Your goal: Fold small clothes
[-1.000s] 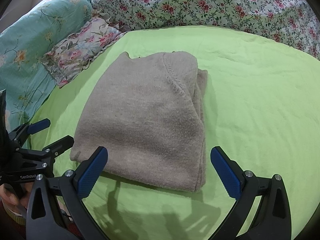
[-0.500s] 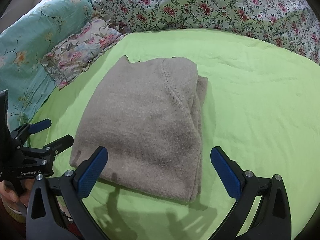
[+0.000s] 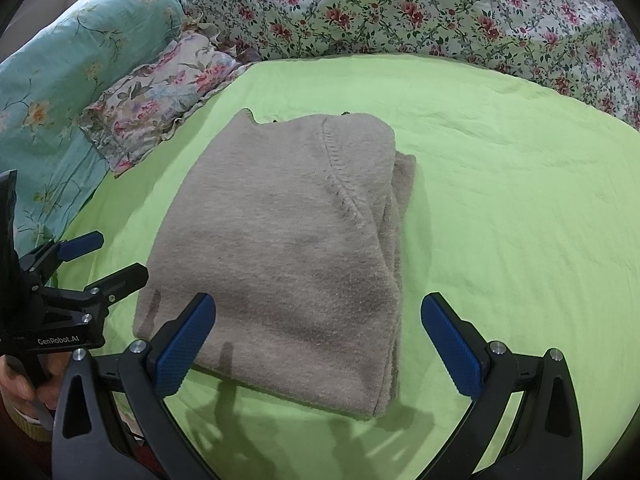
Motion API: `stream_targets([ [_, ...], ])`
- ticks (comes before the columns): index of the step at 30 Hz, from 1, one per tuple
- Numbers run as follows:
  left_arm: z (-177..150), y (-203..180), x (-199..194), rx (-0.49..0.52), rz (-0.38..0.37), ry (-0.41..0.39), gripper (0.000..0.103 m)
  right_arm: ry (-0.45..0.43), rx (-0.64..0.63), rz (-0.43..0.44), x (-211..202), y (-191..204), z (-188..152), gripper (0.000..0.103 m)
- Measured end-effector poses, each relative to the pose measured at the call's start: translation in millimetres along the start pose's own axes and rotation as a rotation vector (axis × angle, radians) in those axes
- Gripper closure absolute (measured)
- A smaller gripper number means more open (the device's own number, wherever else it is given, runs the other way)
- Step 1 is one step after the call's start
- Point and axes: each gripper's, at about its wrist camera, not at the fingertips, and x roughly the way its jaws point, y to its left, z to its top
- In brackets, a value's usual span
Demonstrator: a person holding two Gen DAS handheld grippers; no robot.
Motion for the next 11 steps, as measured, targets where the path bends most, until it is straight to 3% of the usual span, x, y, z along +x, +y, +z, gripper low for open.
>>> stream_targets([
  [11,1.0,0.6,2.2,-0.007,0.002,0.005,0.001,-0.005,0.012,0.016,0.7,-3.1,0.7,0.001],
])
